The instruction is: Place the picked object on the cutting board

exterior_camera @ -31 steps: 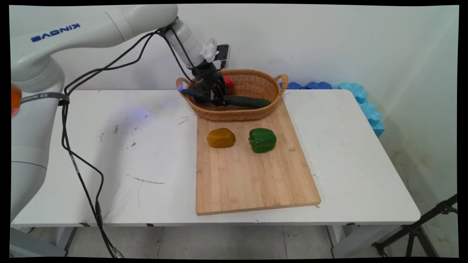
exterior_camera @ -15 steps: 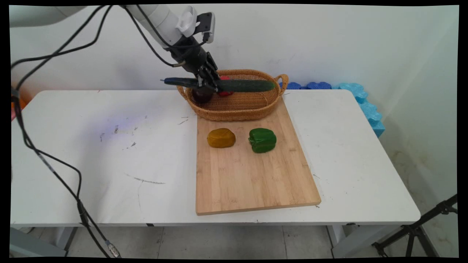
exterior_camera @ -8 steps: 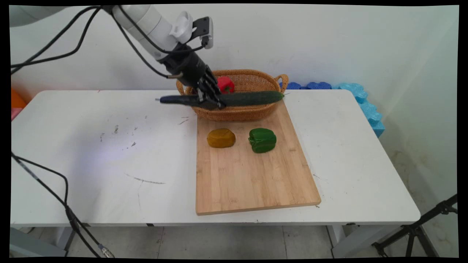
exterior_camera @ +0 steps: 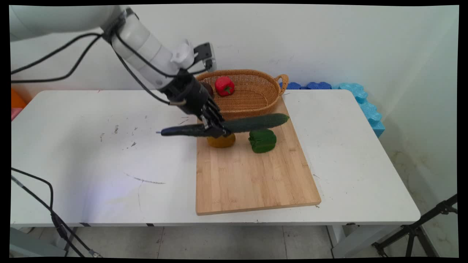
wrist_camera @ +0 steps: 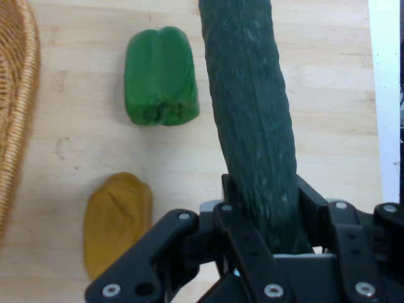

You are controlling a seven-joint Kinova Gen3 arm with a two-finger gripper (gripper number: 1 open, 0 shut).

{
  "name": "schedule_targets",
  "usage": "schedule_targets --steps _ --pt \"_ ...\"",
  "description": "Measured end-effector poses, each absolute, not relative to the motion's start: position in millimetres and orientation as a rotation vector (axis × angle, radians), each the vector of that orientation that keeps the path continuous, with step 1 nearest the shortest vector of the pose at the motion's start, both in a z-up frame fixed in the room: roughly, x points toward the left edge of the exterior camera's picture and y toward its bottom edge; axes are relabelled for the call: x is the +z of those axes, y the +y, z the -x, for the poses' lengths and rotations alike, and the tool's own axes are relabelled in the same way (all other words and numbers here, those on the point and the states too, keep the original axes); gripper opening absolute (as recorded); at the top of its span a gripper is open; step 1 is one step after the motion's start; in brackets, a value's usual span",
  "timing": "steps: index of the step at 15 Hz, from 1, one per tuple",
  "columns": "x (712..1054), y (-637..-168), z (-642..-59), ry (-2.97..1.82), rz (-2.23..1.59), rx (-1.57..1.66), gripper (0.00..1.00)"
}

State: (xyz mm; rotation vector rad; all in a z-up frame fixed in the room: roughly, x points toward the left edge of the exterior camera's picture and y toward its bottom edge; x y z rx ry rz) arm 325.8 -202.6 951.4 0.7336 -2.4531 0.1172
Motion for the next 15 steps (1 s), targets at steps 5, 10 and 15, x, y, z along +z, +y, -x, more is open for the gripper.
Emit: schedule_targets --steps 5,10,15 --pt "912 -193 -319 -2.429 -0.779 0.065 0.0" --pt "870 -190 -311 -2.41 -0.787 0.024 0.0" --pt "838 -190 -301 -2.391 -0.786 -0.005 0.0"
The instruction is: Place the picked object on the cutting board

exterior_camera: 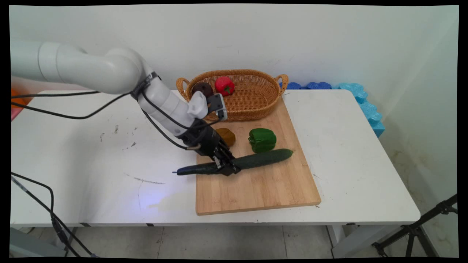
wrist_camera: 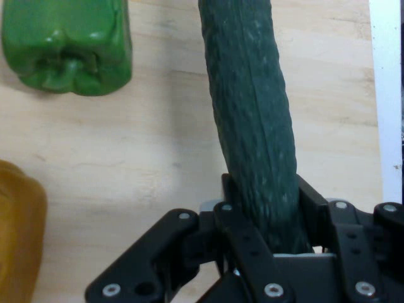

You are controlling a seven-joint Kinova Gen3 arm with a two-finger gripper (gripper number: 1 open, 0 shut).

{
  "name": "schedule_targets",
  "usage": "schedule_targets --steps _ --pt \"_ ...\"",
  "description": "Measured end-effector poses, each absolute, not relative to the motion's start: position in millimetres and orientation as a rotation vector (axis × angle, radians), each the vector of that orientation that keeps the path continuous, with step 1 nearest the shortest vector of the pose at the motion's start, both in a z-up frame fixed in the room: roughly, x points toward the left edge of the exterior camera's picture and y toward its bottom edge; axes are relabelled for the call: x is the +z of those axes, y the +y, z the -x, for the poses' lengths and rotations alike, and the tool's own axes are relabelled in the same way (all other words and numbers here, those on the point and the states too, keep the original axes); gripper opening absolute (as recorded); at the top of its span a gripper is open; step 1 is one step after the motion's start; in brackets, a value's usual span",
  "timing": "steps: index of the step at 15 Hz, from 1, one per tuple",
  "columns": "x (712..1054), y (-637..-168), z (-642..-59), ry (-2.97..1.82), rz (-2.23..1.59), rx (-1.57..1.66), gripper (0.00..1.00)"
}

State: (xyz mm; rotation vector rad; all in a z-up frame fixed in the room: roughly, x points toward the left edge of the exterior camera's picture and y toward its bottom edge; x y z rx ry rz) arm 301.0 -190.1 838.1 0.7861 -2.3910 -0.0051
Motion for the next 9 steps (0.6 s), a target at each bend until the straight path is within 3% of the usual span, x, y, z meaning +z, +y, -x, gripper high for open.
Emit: schedule_targets --steps 3,4,9 --pt "825 -189 -295 -2.381 -0.78 -0.021 0.0" --pt "821 -188 -294 -2.379 -0.776 -0.025 1.0" --pt "811 -186 -292 -2.376 -0.753 -0.026 1.0"
